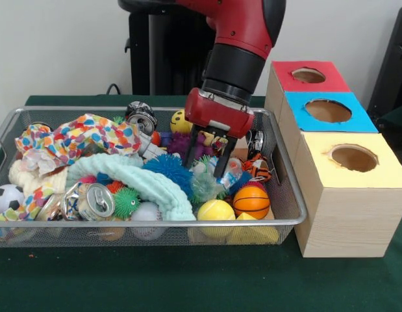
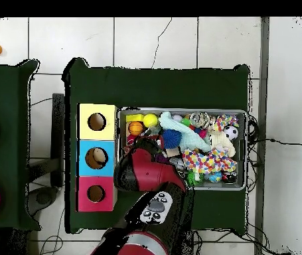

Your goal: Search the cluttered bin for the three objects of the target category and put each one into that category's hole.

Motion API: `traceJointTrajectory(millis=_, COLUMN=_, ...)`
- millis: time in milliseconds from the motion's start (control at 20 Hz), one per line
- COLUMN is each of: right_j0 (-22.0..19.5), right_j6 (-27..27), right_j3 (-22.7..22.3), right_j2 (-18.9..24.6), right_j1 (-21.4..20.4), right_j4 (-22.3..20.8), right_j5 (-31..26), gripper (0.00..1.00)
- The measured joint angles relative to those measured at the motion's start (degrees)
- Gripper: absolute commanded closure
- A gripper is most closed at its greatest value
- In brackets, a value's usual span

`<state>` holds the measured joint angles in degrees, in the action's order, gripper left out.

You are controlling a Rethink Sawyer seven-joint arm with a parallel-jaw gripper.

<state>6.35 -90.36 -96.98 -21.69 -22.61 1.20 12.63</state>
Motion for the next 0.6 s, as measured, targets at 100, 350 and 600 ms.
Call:
traceJointTrajectory(millis=100, right_j0=-0.1, right_j6=0.0, right_j3=0.0, right_j2=0.5, right_j1=-0.1, right_j4=0.0, right_j5=0.0, gripper=0.0)
traceJointTrajectory(millis=350, right_j0=-1.0, right_j6=0.0, right_j3=-0.2, right_j2=2.2, right_j1=-0.1, right_j4=0.0, right_j5=0.0, gripper=0.0)
traceJointTrajectory(millis=600, right_j0=-3.1, right_j6=0.0, right_j3=-0.6, right_j2=4.2, right_j1=-0.1, right_j4=0.0, right_j5=0.4, gripper=0.0)
